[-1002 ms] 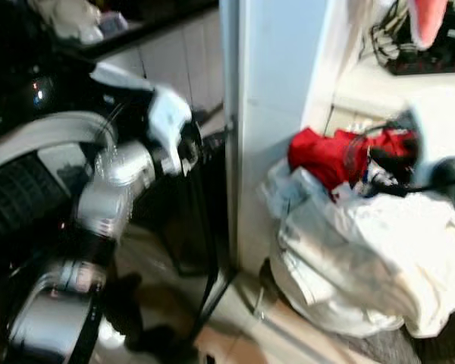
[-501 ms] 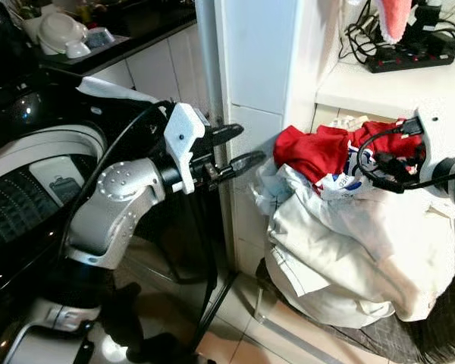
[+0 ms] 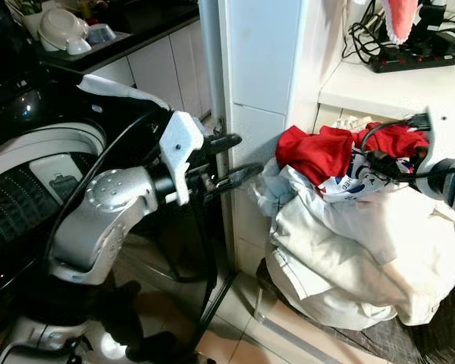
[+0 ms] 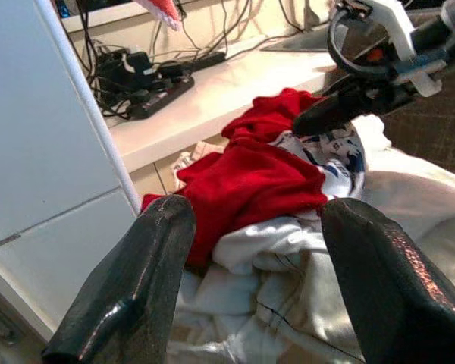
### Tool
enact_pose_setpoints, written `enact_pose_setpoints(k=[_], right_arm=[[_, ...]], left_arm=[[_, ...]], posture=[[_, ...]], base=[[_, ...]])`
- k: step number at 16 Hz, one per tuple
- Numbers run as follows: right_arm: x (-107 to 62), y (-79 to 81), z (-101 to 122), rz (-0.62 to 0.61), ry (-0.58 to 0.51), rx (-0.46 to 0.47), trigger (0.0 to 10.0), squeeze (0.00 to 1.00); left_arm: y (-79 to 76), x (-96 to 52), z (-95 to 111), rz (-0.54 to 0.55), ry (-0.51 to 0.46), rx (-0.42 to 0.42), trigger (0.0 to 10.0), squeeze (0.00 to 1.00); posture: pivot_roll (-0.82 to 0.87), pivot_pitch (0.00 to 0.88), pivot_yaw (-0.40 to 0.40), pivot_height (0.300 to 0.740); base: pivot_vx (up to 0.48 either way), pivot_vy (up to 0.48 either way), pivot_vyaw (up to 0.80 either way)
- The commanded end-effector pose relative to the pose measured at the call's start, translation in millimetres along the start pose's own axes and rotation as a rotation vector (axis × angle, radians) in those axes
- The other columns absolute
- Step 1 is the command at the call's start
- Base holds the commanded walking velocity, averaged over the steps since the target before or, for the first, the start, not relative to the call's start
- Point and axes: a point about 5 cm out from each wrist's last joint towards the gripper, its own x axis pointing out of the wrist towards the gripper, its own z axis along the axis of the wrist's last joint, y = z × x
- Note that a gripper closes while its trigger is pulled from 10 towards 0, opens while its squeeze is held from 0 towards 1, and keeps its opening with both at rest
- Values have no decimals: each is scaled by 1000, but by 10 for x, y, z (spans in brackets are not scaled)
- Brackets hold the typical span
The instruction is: Clothes washing
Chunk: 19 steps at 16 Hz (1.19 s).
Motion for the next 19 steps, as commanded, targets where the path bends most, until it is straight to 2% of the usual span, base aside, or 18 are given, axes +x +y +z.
enact_pose_setpoints(k=[1,3,4,5,6,10,19], right_arm=[[-6,-28,6,-1,8,45,10000,0],[17,-9,-47,20,28,100,10000,0],[15,-1,-36,23,18,106,9294,0],[8,19,-3,35,-3,107,1451,0],[0,37,23,43,-16,111,0,0],[-15,102,89,62,-55,99,0,0],[-14,96,81,72,-62,117,0,0]], left_arm=[[0,-40,25,-4,1,-2,10000,0],[-7,-38,16,-2,3,-9,10000,0],[-7,-38,16,0,4,-10,10000,0],[-6,-40,17,5,4,-11,10000,0],[-5,-42,16,8,5,-12,10000,0],[-13,-46,23,-2,-1,-24,10000,0],[-37,-51,-2,17,3,-35,10000,0]], posture=[[-91,0,82,740],[-91,0,82,740],[-91,0,82,740],[-91,0,82,740],[-91,0,82,740],[-83,0,75,740],[-79,0,50,740]], base=[[0,0,0],[0,0,0],[0,0,0],[0,0,0],[0,0,0],[0,0,0],[0,0,0]])
